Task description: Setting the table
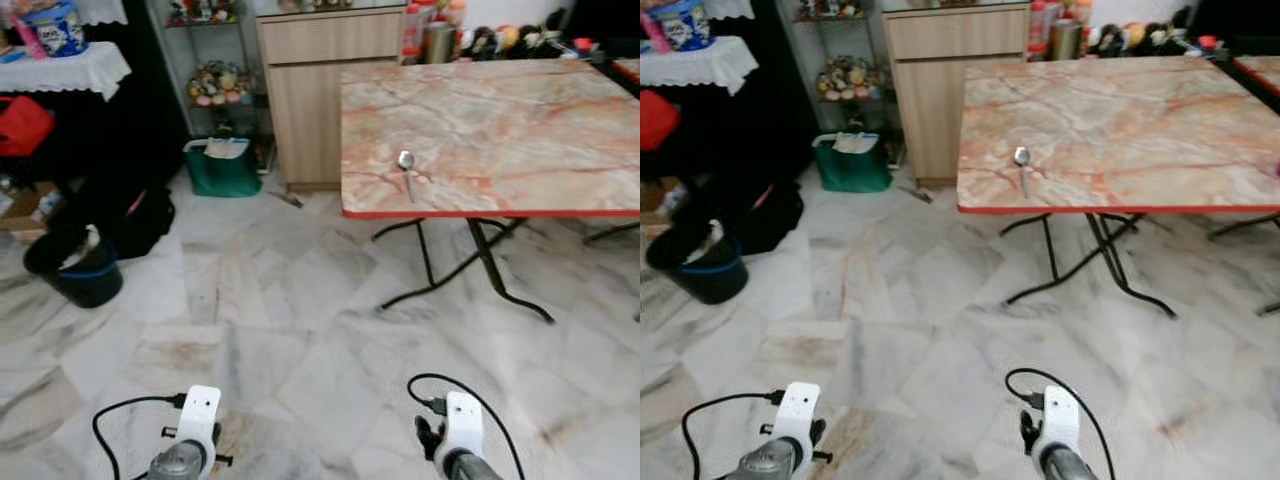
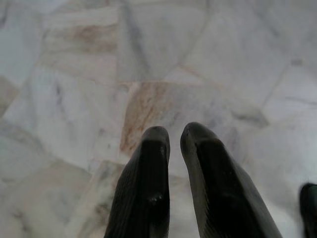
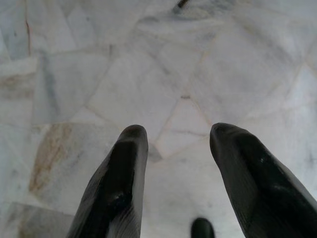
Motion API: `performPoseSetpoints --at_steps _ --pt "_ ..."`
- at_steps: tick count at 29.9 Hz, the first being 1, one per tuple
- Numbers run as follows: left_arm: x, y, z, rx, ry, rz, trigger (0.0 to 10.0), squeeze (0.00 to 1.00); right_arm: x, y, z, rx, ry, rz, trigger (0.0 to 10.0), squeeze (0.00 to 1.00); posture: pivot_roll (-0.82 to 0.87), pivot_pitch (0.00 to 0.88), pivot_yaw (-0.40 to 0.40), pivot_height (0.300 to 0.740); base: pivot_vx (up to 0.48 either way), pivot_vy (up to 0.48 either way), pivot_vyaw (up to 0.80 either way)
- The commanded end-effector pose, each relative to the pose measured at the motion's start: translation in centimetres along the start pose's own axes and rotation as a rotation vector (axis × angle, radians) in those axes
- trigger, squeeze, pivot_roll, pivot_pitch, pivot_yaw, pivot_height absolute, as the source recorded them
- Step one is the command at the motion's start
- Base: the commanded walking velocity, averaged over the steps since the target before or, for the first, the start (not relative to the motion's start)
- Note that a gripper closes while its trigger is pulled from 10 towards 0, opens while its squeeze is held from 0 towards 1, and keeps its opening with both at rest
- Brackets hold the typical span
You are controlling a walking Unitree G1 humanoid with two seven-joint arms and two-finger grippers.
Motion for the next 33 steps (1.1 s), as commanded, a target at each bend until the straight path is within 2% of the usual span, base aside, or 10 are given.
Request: performPoseSetpoints --at_steps 1,24,33 --pt "-0.4 -0.2 -0.8 -0.029 -0.006 0.012 10.0 0.00 -0.5 0.1 0.2 0.012 0.016 0.009 10.0 0.00 -0.01 0.000 0.045 0.740 0.360 0.000 0.00" --pt "0.0 -0.1 -0.4 -0.017 -0.010 0.000 10.0 0.00 -0.4 0.1 0.5 0.018 -0.019 0.007 10.0 0.00 -0.02 0.000 0.042 0.740 0.367 0.000 0.00" --pt "-0.1 0.0 -0.2 -0.013 -0.007 -0.001 10.0 0.00 -1.3 0.4 1.4 0.055 -0.052 0.046 10.0 0.00 -0.02 0.000 0.044 0.740 0.370 0.000 0.00"
Point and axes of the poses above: a point about 5 cm out from each wrist's last joint towards the gripper, its own y axis pointing out of the wrist towards the gripper, its own z axis along the axis of the wrist's last joint, x = y × z, the point moved 1 cm from there along y, pointing out of the wrist towards the gripper, and after that the axes turned 14 degrees about y, right-handed, at the moved point
